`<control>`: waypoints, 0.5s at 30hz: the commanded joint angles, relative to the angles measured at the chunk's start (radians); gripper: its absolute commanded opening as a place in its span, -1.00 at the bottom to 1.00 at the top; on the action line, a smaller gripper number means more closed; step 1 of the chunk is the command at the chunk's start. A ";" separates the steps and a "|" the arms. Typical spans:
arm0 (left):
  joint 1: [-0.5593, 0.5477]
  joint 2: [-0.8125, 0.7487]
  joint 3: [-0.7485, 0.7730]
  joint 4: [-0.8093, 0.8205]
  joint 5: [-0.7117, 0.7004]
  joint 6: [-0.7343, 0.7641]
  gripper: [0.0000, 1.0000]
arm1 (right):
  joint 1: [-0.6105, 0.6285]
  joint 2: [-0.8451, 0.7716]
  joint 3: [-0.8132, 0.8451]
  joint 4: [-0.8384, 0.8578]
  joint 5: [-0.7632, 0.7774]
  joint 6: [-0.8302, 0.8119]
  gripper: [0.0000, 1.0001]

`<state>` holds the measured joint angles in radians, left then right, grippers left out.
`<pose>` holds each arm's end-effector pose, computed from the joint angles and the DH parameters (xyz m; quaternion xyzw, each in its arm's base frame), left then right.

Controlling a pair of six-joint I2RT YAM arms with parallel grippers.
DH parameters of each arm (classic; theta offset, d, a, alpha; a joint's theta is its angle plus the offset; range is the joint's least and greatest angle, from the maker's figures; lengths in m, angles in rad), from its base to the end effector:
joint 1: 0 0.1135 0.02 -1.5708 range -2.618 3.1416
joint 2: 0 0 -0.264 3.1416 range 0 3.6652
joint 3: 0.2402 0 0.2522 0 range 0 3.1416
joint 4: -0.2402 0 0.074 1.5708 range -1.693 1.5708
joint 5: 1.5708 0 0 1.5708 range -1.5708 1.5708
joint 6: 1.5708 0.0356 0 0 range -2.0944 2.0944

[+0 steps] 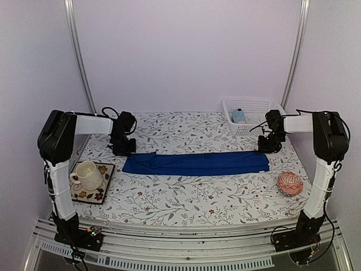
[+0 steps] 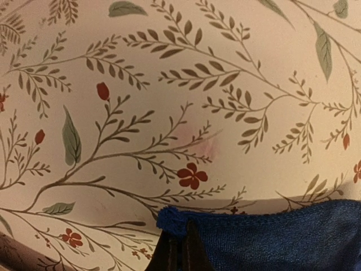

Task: Roll the towels
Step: Fold the towel at the center of the board.

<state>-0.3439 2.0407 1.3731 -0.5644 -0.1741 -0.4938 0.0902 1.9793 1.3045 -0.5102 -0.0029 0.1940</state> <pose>0.3836 -0.1308 0.1415 -0.0881 0.9781 0.0100 0.1883 0.3933 0.0357 0.1480 0.0506 0.9801 0.0286 0.1896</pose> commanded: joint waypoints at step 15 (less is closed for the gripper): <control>0.040 -0.154 -0.018 -0.012 0.007 -0.028 0.83 | -0.013 -0.136 0.026 -0.063 -0.015 0.000 -0.01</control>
<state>-0.3138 1.9900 1.3369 -0.5690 -0.1471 -0.5079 0.0818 1.9659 1.3437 -0.5537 0.0071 0.1841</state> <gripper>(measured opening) 0.763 0.483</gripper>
